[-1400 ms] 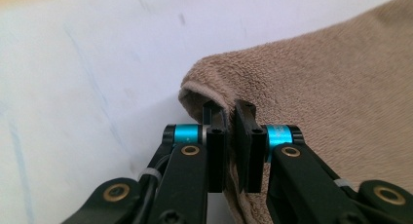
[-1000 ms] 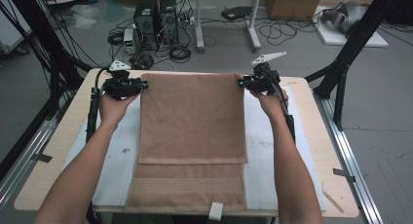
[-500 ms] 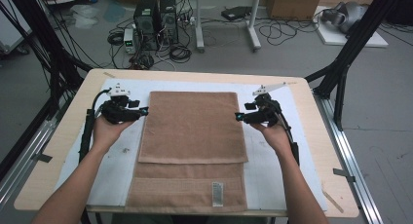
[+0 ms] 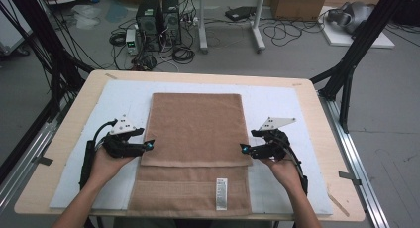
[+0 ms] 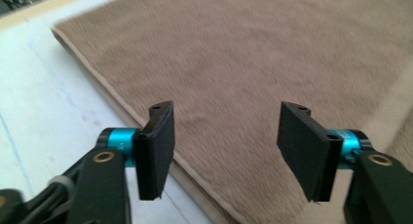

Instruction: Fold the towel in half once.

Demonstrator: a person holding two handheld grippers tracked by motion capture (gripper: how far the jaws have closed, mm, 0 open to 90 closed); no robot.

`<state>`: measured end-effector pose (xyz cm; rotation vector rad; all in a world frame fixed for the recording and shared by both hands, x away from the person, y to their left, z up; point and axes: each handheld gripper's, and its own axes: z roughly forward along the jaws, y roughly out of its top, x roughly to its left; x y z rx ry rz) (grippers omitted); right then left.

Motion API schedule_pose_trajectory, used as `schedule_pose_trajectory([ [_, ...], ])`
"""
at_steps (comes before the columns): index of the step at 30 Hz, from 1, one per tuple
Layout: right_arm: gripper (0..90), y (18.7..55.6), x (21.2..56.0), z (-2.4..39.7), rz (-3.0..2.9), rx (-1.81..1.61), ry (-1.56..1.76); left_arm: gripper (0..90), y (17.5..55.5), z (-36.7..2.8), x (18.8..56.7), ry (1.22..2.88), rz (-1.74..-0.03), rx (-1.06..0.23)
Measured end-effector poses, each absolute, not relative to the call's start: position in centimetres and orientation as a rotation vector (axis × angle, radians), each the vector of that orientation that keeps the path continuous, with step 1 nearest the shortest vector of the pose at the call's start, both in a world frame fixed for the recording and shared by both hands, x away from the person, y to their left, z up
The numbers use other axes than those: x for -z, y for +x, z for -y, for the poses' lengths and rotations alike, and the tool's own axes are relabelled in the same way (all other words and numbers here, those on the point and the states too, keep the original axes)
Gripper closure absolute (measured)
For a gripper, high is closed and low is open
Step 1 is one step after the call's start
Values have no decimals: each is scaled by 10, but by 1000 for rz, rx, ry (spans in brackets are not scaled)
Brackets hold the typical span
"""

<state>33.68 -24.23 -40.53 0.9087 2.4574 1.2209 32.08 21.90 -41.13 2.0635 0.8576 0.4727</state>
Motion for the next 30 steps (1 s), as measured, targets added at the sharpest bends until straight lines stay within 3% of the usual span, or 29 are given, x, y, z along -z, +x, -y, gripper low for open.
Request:
schedule_pose_trajectory([
  [4,467,335,417,238,-2518,-1197,886,424,313,-219,424,2070,-832,-452],
  [16,630,340,433,223,-2613,-1094,837,544,313,-215,429,2133,-786,-405],
  [30,702,340,437,220,-2623,-1079,827,583,316,-217,430,2128,-807,-396],
])
